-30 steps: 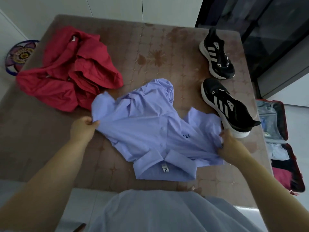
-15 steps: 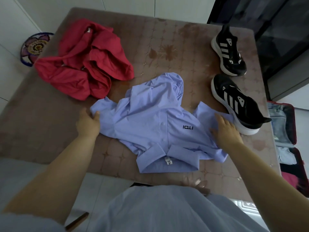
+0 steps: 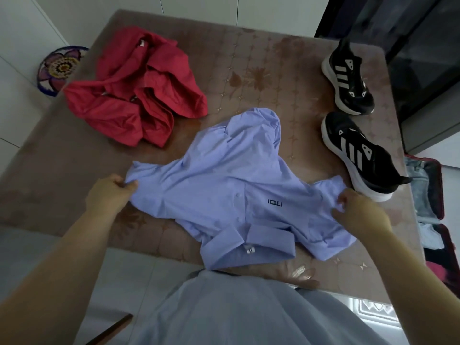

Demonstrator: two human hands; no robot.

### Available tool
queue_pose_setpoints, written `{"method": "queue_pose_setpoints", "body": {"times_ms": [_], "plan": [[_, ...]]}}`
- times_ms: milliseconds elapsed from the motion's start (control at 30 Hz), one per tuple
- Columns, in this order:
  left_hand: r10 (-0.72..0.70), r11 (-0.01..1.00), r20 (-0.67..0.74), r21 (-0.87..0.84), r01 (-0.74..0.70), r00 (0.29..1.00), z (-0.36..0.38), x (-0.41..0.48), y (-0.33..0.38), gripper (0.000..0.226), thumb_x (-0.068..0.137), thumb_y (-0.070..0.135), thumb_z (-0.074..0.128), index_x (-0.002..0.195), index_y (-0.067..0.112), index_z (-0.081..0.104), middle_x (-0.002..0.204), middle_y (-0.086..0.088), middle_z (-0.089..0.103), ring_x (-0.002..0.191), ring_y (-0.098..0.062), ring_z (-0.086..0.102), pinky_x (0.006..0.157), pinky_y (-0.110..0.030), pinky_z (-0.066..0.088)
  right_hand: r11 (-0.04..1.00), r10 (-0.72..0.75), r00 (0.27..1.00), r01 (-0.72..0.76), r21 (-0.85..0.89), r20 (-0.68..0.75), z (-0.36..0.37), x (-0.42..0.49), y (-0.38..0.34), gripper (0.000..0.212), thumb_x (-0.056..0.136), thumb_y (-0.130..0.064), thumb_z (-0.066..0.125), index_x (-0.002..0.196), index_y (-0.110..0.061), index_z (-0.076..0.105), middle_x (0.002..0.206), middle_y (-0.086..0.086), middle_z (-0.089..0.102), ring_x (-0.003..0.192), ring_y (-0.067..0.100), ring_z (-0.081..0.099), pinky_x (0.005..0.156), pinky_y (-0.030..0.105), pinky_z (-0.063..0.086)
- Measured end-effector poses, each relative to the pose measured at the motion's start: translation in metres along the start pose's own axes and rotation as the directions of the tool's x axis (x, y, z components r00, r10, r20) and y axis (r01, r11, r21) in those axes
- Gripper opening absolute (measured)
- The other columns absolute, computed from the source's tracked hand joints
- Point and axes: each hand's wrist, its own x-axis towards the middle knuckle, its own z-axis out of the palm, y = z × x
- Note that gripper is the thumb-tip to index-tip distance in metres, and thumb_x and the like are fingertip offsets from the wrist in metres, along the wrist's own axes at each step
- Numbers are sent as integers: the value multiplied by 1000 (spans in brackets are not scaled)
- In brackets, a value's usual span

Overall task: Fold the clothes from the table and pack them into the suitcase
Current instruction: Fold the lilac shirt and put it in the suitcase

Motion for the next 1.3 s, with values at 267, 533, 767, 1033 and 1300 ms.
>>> {"method": "queue_pose_setpoints", "body": {"times_ms": [267,533,767,1033,1300], "plan": [[540,842,47,-10,-540,840,15,13,78,57,81,29,72,130,9,51,114,-13,62,100,-36,58,90,-43,43,880,-467,883,469,76,-39,-1,30,-123,66,93,-32,56,149,-23,24,154,10,22,138,33,25,111,42,22],[636,771,143,-81,-631,758,61,47,139,38,88,21,64,121,5,56,115,-12,63,107,-30,57,91,-34,41,814,-518,831,552,-181,203,41,23,-144,70,90,-61,20,151,-30,5,160,-3,5,144,20,16,116,37,5],[558,828,119,-14,-560,821,73,78,165,35,90,27,60,120,10,60,115,-12,65,109,-34,56,91,-37,44,792,-593,789,607,61,-159,19,13,-143,53,89,-50,34,115,-16,67,76,8,70,73,31,66,78,35,51],[376,914,352,14,-406,857,77,90,189,54,67,68,66,100,25,62,102,-4,67,96,-28,60,88,-39,49,886,-42,980,128,447,-197,-20,99,-156,32,92,-18,54,124,-11,53,123,9,54,99,25,56,84,33,43],[429,901,247,-184,-393,869,83,85,196,48,91,23,60,135,16,43,112,-6,66,107,-25,57,85,-26,37,944,-150,983,174,281,-105,5,141,-170,56,95,-31,50,146,-16,30,149,14,26,133,36,27,109,40,21]]}}
